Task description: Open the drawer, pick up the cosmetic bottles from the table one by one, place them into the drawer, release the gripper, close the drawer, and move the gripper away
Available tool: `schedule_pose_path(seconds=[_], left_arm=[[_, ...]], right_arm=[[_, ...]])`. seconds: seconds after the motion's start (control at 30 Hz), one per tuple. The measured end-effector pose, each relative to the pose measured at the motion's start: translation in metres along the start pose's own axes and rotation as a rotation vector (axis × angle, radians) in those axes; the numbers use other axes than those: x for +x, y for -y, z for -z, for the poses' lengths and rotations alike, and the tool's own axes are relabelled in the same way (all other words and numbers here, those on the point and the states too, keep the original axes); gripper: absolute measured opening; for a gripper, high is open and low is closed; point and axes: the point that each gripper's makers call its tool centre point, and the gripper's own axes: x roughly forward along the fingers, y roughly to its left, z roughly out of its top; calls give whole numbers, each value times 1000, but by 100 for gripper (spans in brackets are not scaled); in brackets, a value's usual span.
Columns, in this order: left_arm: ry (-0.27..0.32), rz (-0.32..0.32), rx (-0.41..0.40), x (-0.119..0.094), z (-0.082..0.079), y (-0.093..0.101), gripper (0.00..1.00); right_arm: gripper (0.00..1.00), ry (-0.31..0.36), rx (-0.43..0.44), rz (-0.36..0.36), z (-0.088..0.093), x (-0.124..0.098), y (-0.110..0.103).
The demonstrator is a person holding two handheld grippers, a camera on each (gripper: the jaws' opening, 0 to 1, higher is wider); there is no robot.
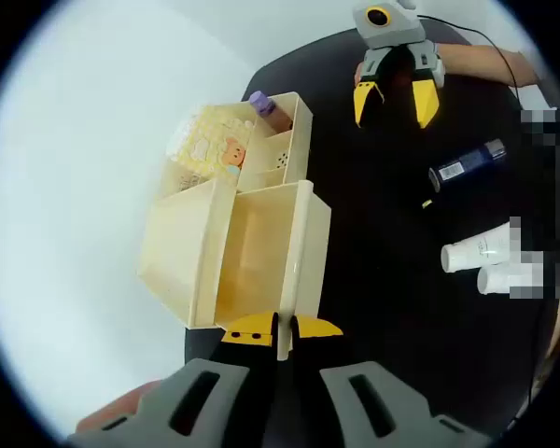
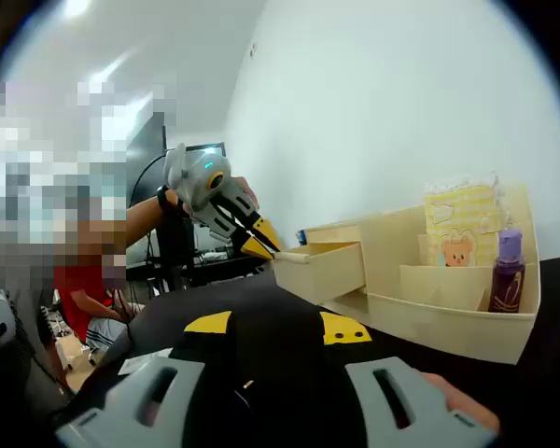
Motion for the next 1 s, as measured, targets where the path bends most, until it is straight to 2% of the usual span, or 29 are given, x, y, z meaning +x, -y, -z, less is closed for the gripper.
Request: schedule_pose_path(seconds=[0.43, 0.67, 0.8, 0.87, 1.0], left_arm=[[-7, 16, 20, -8, 0, 19, 5], [-1, 46, 14, -12, 0, 34, 5], [4, 45, 18, -13, -1, 37, 5], [3, 46, 18, -12, 1, 29, 5], [10, 39, 14, -11, 0, 28, 7]], right_arm=[[30, 9, 8, 8, -4, -1, 7], [30, 7, 11, 7, -6, -1, 13], [30, 5, 9, 6, -7, -1, 15], [30, 7, 10, 7, -7, -1, 15], [30, 0, 7, 9, -6, -1, 16]])
